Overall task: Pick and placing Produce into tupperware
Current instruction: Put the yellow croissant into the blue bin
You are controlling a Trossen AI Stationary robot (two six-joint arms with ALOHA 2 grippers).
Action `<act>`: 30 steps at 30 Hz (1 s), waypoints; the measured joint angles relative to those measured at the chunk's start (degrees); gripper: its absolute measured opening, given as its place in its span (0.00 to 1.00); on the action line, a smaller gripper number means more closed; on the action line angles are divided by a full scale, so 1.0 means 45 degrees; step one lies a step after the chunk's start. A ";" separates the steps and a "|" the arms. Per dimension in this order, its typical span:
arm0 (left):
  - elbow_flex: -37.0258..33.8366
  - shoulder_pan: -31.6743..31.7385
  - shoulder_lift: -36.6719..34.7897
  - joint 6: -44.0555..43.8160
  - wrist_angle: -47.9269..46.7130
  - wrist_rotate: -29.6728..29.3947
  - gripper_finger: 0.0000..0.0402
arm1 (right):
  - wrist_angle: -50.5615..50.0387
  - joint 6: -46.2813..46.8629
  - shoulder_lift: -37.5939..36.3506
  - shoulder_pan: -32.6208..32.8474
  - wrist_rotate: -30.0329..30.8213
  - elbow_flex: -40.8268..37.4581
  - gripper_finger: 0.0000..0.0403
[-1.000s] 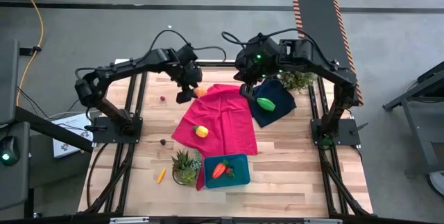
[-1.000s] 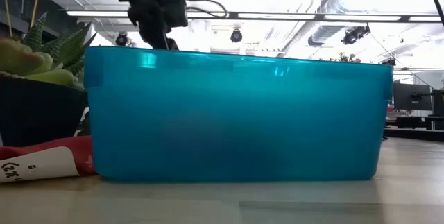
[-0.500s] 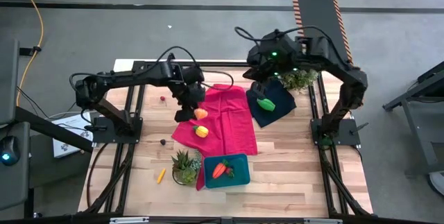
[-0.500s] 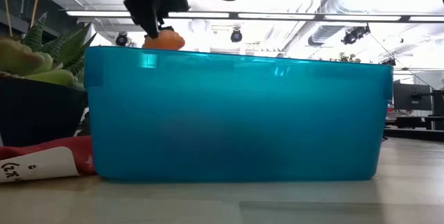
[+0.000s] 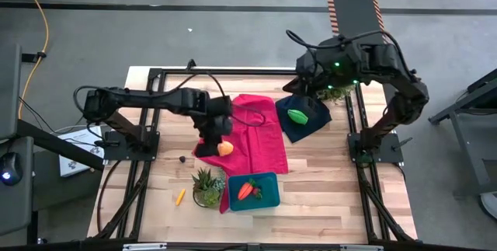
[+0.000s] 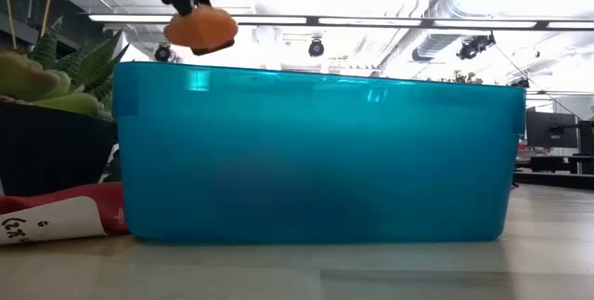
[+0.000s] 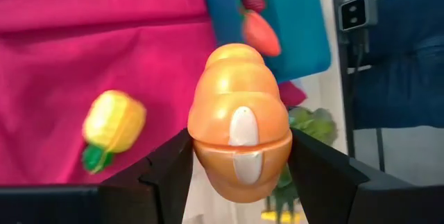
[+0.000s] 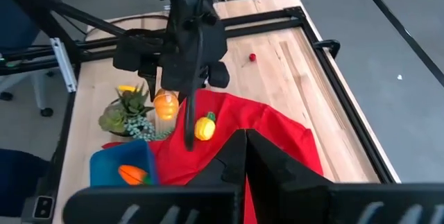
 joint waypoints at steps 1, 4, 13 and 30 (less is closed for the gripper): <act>0.0000 -0.0196 0.0000 -0.0195 0.0113 -0.0011 0.51 | 0.0014 0.0004 -0.0055 0.0060 0.0011 0.0000 0.00; 0.0000 -0.0775 0.0000 -0.0685 0.0407 -0.0055 0.51 | 0.0042 0.0133 -0.0162 0.0243 0.0251 0.0000 0.00; 0.0000 -0.2312 0.0000 -0.1828 0.1677 -0.0469 0.51 | 0.0047 0.0877 -0.0197 0.0847 0.0398 0.0005 0.00; 0.0000 -0.4673 0.0000 -0.4794 0.4138 -0.4353 0.51 | 0.0737 0.2033 -0.0195 0.2084 0.1788 0.0005 0.00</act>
